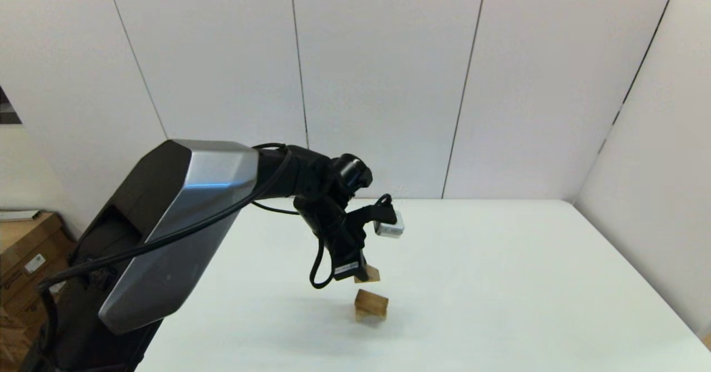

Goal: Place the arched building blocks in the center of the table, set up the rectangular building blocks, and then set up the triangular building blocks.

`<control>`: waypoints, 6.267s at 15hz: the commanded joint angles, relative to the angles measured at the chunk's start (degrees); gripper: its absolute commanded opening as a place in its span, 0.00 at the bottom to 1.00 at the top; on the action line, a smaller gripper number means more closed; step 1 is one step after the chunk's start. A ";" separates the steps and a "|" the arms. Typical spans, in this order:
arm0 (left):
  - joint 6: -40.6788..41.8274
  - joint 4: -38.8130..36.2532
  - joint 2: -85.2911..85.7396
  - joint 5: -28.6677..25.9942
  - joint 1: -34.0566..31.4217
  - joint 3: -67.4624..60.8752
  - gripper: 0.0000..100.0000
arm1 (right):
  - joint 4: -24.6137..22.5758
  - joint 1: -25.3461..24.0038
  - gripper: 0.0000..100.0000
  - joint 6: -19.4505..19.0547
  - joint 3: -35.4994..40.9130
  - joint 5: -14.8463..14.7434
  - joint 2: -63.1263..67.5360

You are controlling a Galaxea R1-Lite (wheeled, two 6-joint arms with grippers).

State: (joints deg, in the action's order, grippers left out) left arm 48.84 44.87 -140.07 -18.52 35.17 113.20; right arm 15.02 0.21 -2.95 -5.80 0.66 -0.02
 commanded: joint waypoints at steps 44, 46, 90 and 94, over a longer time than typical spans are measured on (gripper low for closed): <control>7.06 0.57 -4.42 0.15 1.74 0.00 0.00 | 0.10 -0.03 1.00 -0.04 0.00 0.04 -0.06; 7.06 0.21 -4.51 0.24 1.74 0.00 0.00 | 0.10 -0.03 1.00 -0.04 0.00 0.04 -0.06; 4.95 -3.30 -5.30 0.50 2.45 0.09 1.00 | 0.10 -0.03 1.00 -0.04 0.00 0.04 -0.06; 2.93 -2.69 0.32 0.41 0.69 0.00 1.00 | 0.10 -0.03 1.00 -0.04 0.00 0.04 -0.06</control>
State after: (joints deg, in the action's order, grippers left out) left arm 51.90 40.79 -143.52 -17.99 36.83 113.25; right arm 15.02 0.21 -2.97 -5.80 0.66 -0.02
